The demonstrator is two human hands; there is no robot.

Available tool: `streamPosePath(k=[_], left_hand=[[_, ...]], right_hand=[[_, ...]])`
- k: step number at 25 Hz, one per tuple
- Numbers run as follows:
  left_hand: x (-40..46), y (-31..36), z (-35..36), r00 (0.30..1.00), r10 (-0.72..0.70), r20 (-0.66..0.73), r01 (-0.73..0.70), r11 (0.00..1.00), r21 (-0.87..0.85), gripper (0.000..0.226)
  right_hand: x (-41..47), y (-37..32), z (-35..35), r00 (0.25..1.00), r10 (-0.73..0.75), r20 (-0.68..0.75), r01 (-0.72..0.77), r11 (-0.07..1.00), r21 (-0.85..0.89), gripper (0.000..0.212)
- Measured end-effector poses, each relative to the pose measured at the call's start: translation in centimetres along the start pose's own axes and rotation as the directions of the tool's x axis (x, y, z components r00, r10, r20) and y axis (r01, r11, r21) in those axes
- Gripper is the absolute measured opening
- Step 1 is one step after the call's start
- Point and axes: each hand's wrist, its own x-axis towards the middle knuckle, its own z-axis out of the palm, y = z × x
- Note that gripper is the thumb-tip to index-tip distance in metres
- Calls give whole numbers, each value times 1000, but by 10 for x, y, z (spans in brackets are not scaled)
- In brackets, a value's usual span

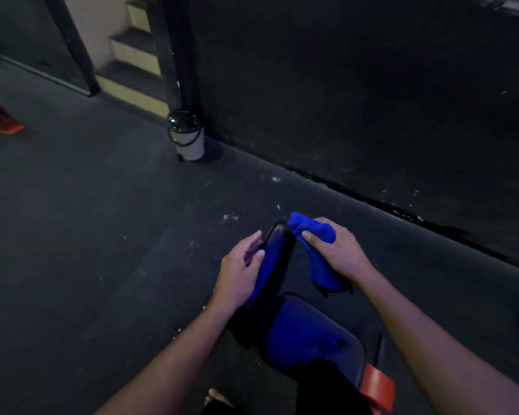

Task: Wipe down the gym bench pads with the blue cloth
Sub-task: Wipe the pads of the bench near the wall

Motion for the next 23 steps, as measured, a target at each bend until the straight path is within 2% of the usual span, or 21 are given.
streamPosePath(k=[3, 6, 9, 12, 18, 21, 23], left_hand=[[-14, -17, -15, 982, -115, 147, 111, 993, 35, 36], [-28, -24, -26, 956, -201, 213, 203, 979, 11, 42], [-41, -19, -40, 948, -193, 252, 194, 981, 19, 42], [-56, -16, -56, 937, -169, 306, 146, 985, 97, 43], [-82, -23, -58, 957, -134, 257, 112, 989, 98, 46], [-86, -25, -58, 970, -130, 207, 116, 990, 78, 43], [-81, -25, -63, 958, -132, 253, 114, 990, 88, 46]], right_hand=[[-52, -3, 0, 993, -16, -120, 22, 998, 51, 6], [-89, 3, 15, 986, 27, -164, -2, 989, 151, 10], [-110, 7, 31, 979, 66, -193, -28, 981, 193, 11], [-119, 5, 46, 980, 73, -187, -33, 978, 207, 13], [-137, 6, 83, 978, 68, -197, -19, 971, 239, 18], [-160, 9, 93, 963, 69, -262, -13, 977, 211, 21], [-166, 5, 96, 944, 101, -315, -46, 983, 180, 21]])
